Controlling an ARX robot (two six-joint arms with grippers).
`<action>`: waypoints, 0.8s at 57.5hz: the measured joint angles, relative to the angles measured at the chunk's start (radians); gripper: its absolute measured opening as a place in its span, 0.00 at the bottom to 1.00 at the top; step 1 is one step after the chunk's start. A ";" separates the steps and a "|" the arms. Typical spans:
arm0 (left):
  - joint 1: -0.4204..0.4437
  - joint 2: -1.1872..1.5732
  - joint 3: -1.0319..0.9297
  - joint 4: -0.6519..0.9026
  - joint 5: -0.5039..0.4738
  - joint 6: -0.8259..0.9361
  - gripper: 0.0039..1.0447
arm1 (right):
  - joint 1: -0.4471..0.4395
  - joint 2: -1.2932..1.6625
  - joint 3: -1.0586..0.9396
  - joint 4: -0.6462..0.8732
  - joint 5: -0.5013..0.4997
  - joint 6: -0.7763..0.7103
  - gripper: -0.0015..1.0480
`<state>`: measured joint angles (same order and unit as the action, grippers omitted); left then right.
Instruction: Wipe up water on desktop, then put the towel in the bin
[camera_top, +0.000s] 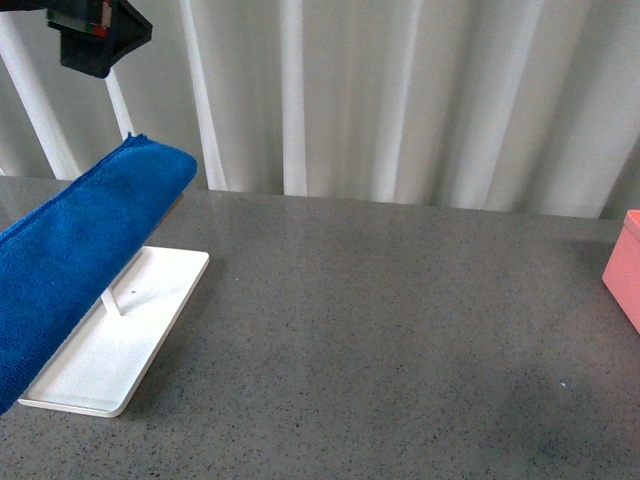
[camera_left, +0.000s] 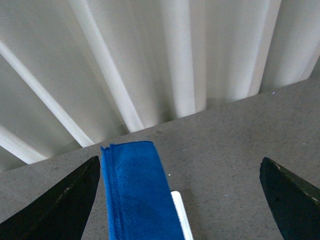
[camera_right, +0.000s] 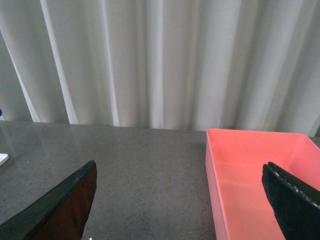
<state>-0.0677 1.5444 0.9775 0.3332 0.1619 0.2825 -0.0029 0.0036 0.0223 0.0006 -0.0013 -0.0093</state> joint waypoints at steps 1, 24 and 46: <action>0.001 0.011 0.016 -0.011 -0.002 0.007 0.94 | 0.000 0.000 0.000 0.000 0.000 0.000 0.93; 0.053 0.402 0.557 -0.600 -0.090 -0.009 0.94 | 0.000 0.000 0.000 0.000 0.000 0.000 0.93; 0.011 0.521 0.642 -0.653 -0.136 -0.108 0.94 | 0.000 0.000 0.000 0.000 0.000 0.000 0.93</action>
<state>-0.0563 2.0655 1.6192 -0.3199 0.0257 0.1749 -0.0029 0.0036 0.0223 0.0006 -0.0013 -0.0093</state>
